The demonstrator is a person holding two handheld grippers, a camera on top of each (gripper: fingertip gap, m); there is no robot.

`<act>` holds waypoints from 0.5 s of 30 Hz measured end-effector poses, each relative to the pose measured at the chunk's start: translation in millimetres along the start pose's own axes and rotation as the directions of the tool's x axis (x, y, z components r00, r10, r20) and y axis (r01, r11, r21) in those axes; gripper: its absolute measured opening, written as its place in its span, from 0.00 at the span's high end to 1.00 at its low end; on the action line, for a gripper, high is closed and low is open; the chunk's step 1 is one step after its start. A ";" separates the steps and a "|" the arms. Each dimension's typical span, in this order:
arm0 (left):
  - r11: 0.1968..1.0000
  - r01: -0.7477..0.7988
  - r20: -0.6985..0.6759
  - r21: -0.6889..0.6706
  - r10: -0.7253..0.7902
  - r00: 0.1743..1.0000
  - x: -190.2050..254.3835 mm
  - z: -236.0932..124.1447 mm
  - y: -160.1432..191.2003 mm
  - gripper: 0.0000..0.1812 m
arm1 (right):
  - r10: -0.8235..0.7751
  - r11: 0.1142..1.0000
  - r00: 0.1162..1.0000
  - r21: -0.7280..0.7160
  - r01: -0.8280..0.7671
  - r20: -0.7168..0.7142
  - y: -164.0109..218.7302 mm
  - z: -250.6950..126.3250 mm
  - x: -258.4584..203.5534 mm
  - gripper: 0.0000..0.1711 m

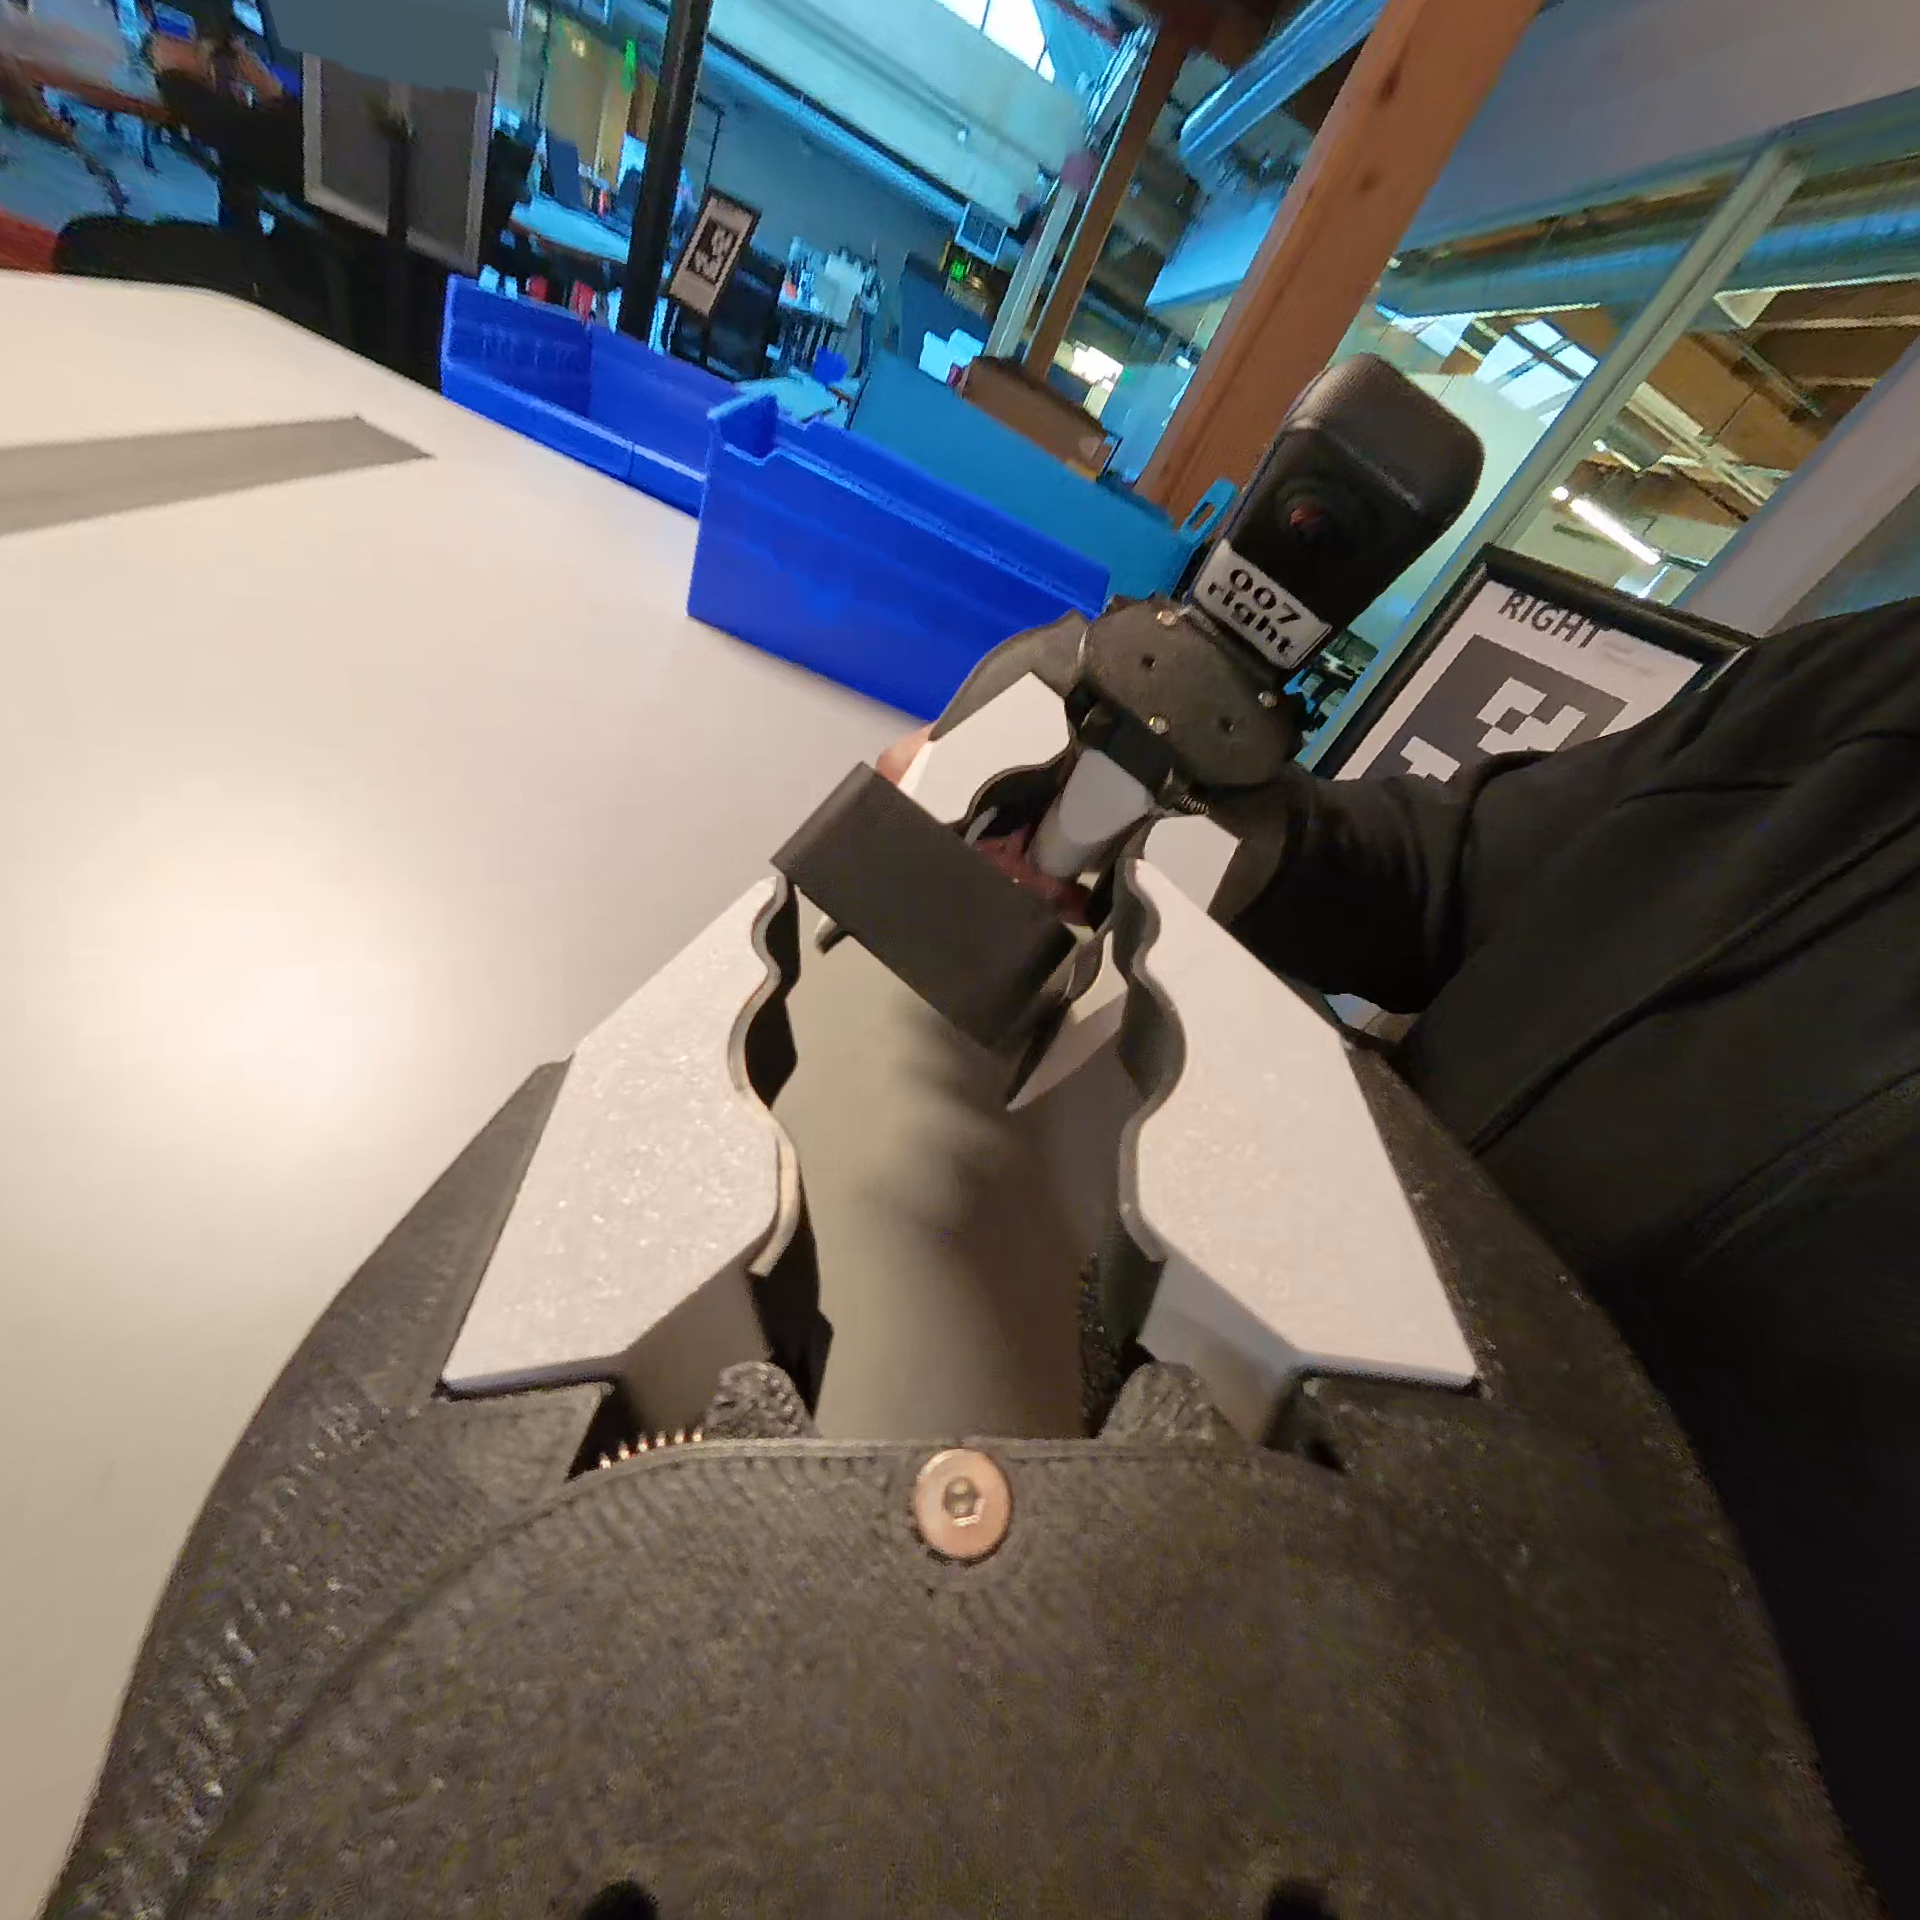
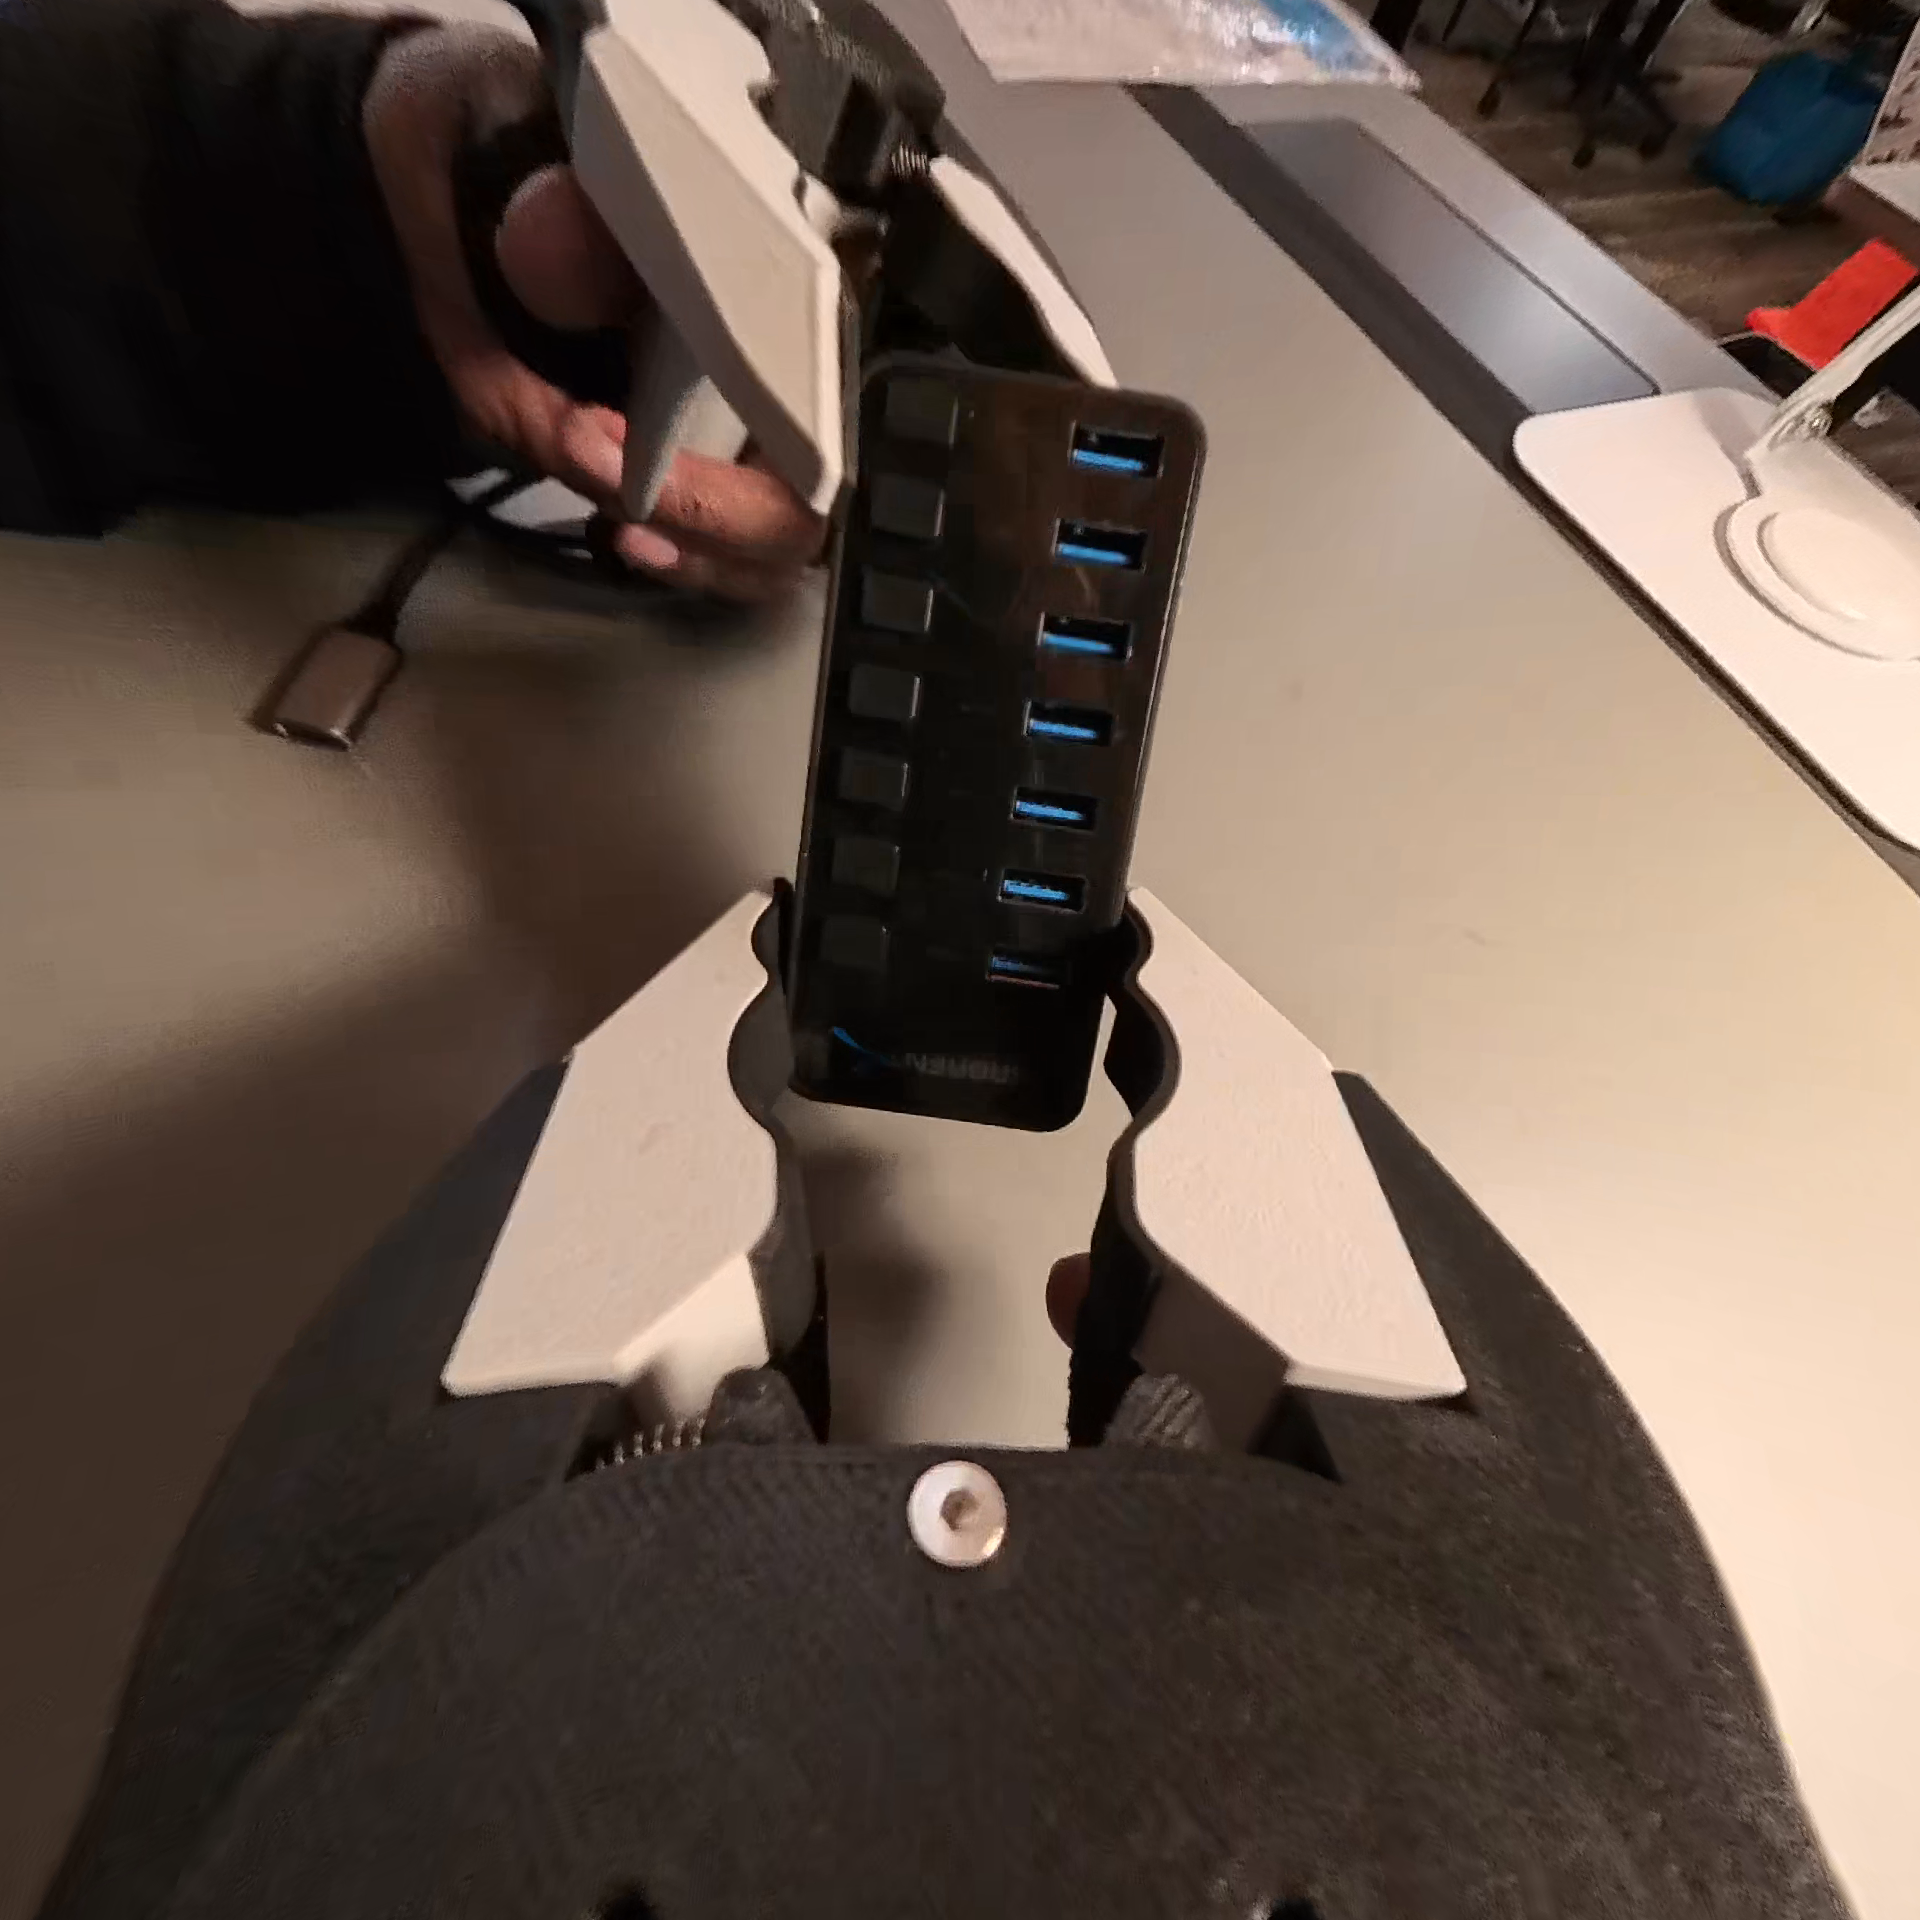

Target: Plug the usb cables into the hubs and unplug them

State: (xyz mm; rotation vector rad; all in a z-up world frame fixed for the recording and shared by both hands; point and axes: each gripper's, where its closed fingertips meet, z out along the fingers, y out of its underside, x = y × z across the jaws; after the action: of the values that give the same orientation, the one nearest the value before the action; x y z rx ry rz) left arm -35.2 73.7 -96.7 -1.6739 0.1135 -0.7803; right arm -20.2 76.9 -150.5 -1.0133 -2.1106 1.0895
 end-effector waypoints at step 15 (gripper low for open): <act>0.991 -0.041 0.416 -0.127 0.091 0.905 -51.7 -81.8 -21.4 0.65 | 0.062 0.976 0.998 -0.210 -0.058 0.014 36.4 -1.5 5.6 0.66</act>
State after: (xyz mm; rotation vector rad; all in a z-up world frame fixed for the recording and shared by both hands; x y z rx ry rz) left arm -126.7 35.7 -95.5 -1.9034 -0.0898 -0.3509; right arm -8.8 96.2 -179.8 -1.1746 -2.2613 0.9223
